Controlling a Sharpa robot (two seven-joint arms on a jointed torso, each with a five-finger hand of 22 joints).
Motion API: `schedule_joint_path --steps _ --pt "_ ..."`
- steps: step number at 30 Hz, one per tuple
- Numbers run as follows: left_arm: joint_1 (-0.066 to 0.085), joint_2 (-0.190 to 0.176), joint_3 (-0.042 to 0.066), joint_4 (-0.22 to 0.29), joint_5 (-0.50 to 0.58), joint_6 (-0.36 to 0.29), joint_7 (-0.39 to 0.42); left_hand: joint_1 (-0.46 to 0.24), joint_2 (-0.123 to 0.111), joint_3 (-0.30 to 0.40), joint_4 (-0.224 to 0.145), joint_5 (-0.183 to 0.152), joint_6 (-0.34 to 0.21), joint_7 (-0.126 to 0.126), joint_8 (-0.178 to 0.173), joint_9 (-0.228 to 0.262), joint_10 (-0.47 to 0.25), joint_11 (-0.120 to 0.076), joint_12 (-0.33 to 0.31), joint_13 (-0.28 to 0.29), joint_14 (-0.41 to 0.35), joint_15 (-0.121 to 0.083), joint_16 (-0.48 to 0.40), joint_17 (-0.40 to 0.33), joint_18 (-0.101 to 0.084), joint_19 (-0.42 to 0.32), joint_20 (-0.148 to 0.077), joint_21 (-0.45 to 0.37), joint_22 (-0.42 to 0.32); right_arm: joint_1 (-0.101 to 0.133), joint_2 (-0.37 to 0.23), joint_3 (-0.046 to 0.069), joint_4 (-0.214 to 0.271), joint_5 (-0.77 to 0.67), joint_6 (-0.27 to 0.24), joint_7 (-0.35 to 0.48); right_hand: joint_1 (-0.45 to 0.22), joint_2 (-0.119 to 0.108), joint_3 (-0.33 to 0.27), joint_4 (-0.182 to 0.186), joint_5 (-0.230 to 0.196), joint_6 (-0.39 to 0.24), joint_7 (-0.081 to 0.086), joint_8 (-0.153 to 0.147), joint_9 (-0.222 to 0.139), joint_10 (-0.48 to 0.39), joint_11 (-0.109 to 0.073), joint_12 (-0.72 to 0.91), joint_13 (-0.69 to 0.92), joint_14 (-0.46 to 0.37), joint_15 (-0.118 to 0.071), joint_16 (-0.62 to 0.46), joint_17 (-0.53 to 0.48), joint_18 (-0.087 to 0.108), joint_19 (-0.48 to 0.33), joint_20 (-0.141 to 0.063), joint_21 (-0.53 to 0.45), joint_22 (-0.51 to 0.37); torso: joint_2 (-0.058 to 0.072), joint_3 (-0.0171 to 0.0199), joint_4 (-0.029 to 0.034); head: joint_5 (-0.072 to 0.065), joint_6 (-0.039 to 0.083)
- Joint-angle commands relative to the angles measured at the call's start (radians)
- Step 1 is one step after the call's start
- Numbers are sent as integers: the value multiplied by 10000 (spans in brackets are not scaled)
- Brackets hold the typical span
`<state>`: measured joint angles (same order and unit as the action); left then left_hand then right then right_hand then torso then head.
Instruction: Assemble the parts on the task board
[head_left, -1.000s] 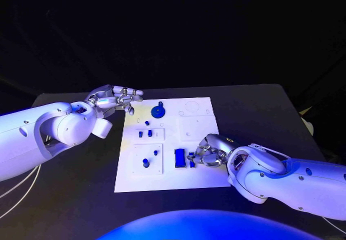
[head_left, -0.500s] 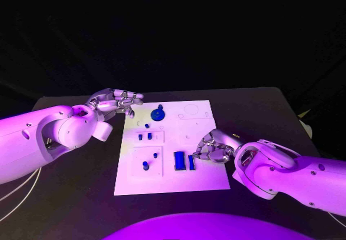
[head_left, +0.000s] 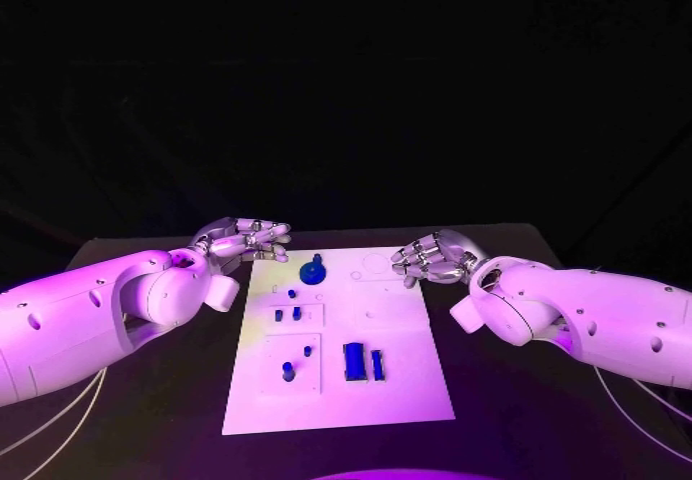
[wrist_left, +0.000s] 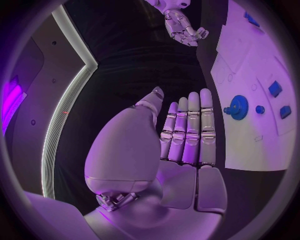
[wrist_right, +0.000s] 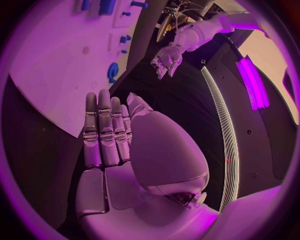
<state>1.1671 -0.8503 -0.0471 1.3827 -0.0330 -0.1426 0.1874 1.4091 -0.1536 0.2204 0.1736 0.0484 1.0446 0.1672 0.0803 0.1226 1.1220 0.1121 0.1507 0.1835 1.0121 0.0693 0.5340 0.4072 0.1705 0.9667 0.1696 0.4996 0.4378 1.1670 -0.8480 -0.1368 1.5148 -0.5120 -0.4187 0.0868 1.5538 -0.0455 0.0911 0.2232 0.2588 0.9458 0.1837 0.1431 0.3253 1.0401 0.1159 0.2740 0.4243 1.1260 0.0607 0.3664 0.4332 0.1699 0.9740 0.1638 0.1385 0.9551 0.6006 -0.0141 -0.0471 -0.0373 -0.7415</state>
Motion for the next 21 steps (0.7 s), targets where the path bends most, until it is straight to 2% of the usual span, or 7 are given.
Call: schedule_joint_path --steps 1,8,16,17,18,19,21 --pt "-83 402 -5 -435 893 -230 600 117 144 -262 48 20 -268 3 -137 -98 -364 248 -369 -210 -664 335 -1212 -546 -66 -681 305 -1002 -619 75 431 39 -920 2634 956 1900 18 -61 182 4 -248 144 52 -235 -321 188 95 -490 -858 -397 238 -980 -623 59 -444 254 -597 -651 -374 -144 -13 24 371" --pt "-389 1147 -4 -1202 1308 -1061 1419 286 317 -1148 227 -8 -1214 -73 -174 -493 -1635 402 -883 -838 -2382 826 -3581 -1804 -457 -2608 1164 -3349 -2083 97 1416 79 -2686 3318 1441 2633 -457 -104 108 -245 -494 179 222 -803 -1073 16 414 -1551 -2624 -946 744 -2656 -2074 132 -1481 871 -783 -2566 -617 -177 0 94 747" --pt "-690 1620 8 -1554 1453 -1532 1956 512 543 -1650 424 -13 -1471 -110 -159 -567 -2168 362 -880 -1193 -2944 868 -4411 -2555 -508 -3204 1217 -4097 -2781 61 2018 103 -3793 3653 1621 3072 -1027 238 -335 -927 -519 -6 317 -805 -1831 -14 570 -2108 -3588 -880 903 -3047 -3180 165 -1840 1069 -768 -4311 -690 -169 89 115 925" --pt "-671 1579 -5 -1538 1140 -1094 1300 -3906 782 -2204 -223 -484 -4121 -587 -803 -1226 -4847 -56 -1507 -1835 -5089 395 -5340 -2983 -744 -5151 343 -4996 -3240 80 1972 101 -3711 3204 1157 2455 -5321 455 -911 -1283 -1102 -2790 -326 -1431 -2238 -3127 -1 -2740 -4243 -3983 407 -3664 -3501 -510 -4179 262 -1385 -5844 -648 -174 45 107 888" --pt "-672 1578 -4 -1531 1139 -1104 1304 -3904 827 -2204 -238 -484 -4172 -589 -803 -1226 -4893 -79 -1507 -1835 -5107 386 -5340 -3018 -743 -5164 329 -4996 -3269 77 1969 103 -3702 3208 1147 2459 -5411 455 -911 -1335 -1114 -2835 -327 -1431 -2278 -3165 21 -2740 -4243 -4023 426 -3664 -3552 -509 -4215 252 -1385 -5938 -647 -172 49 110 893" --pt "-675 1573 -1 -1512 1134 -1134 1315 -4169 1536 -2204 -286 -484 -4357 -611 -803 -1226 -5080 -110 -1507 -1835 -5250 359 -5340 -3055 -797 -5282 269 -4996 -3305 69 1961 112 -3675 3220 1117 2471 -5740 455 -911 -1378 -1170 -3051 -365 -1431 -2319 -3384 2 -2740 -4243 -4240 409 -3664 -3590 -510 -4391 206 -1385 -6069 -645 -163 61 117 908" --pt "-686 1553 10 -1434 1116 -1252 1361 -4912 1536 -2204 -384 -484 -4807 -685 -803 -1226 -5535 -184 -1507 -1835 -5607 288 -5340 -3134 -835 -5606 138 -4996 -3388 38 1928 144 -3567 3269 999 2518 -6481 455 -911 -1456 -1278 -3532 -477 -1431 -2392 -3903 -77 -2740 -4243 -4761 334 -3664 -4332 -511 -4787 67 -1385 -6335 -635 -127 109 147 967"
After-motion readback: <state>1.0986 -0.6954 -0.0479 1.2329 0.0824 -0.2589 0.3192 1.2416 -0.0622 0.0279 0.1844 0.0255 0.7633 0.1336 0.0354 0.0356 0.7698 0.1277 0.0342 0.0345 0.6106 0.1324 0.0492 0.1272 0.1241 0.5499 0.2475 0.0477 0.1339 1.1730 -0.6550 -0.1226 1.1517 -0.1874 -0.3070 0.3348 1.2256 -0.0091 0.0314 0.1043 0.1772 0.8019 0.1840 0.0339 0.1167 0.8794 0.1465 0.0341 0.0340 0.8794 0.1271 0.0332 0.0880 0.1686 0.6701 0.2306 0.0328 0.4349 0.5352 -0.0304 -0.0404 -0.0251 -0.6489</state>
